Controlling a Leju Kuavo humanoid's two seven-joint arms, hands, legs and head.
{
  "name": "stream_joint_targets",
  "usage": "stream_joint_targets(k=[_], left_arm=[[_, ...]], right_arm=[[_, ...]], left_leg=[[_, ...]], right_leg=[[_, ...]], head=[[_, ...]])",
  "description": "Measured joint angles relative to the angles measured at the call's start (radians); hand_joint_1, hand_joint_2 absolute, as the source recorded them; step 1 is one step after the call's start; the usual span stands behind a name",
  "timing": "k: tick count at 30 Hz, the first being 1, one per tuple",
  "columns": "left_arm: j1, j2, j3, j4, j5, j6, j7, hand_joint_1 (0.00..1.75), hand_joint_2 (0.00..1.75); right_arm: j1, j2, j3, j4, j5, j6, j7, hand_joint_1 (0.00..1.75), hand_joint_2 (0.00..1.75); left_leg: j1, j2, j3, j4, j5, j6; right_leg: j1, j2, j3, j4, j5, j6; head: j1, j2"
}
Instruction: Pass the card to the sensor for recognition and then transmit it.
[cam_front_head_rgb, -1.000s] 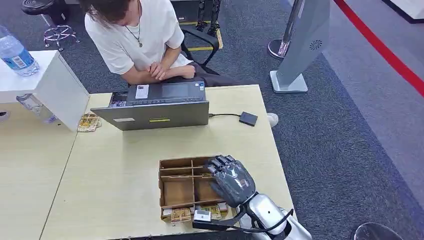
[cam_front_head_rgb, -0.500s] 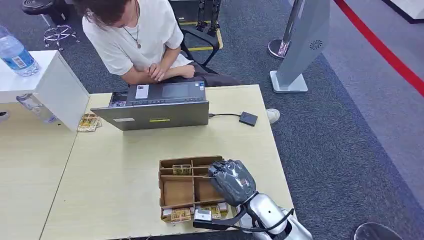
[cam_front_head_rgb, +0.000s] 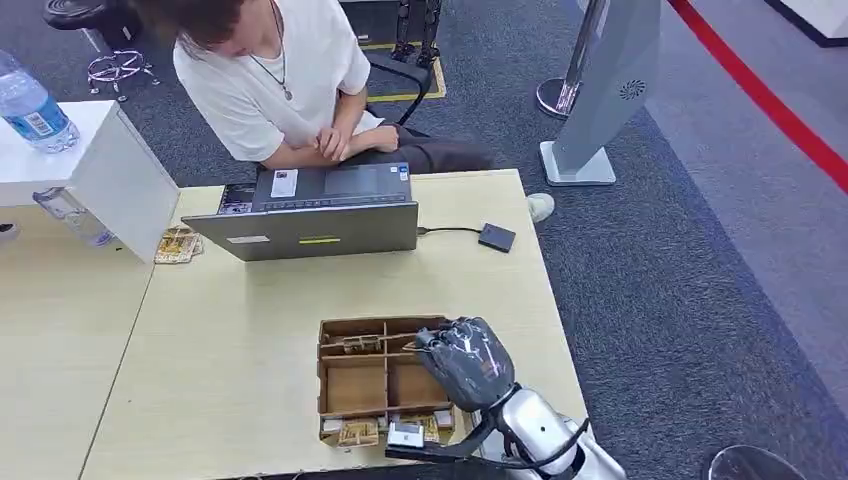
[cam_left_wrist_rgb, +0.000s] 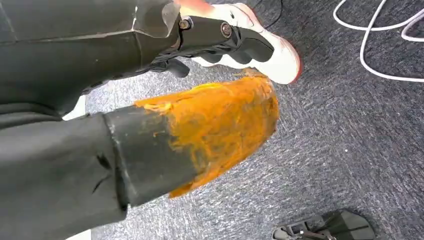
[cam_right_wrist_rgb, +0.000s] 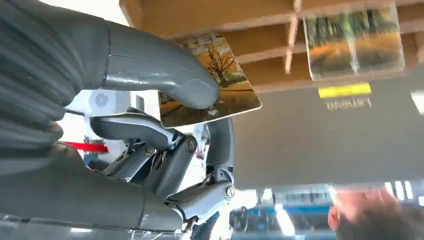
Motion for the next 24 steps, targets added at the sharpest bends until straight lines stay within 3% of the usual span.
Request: stream_joint_targets(k=[5,12,18,24], left_arm=[[0.000,-0.002,-0.004,0.000,-0.002,0.001,0.000,0.00,0.00],[-0.001,-0.008,-0.008,0.000,-0.013,0.002,0.009,0.00,0.00],[-0.001,-0.010,-0.018,0.000,-0.018,0.001,0.010,0.00,0.00],[-0.001,-0.014,-0.036,0.000,-0.018,-0.003,0.013,0.00,0.00]], right_arm=[[0.021,0.001,-0.020,-0.075,0.032,-0.049,-0.035,1.75,1.75],[0.079,0.069,-0.117,-0.214,0.036,-0.050,-0.202,1.75,1.75],[0.079,0.106,-0.156,-0.242,0.026,-0.050,-0.225,1.75,1.75],[0.013,0.132,-0.163,-0.220,0.010,-0.049,-0.223,1.75,1.75]], left_leg=[[0.000,0.000,0.000,0.000,0.000,0.000],[0.000,0.000,0.000,0.000,0.000,0.000],[0.000,0.000,0.000,0.000,0.000,0.000],[0.000,0.000,0.000,0.000,0.000,0.000]], right_leg=[[0.000,0.000,0.000,0.000,0.000,0.000],[0.000,0.000,0.000,0.000,0.000,0.000],[0.000,0.000,0.000,0.000,0.000,0.000],[0.000,0.000,0.000,0.000,0.000,0.000]], head=[[0.000,0.000],[0.000,0.000],[0.000,0.000],[0.000,0.000]])
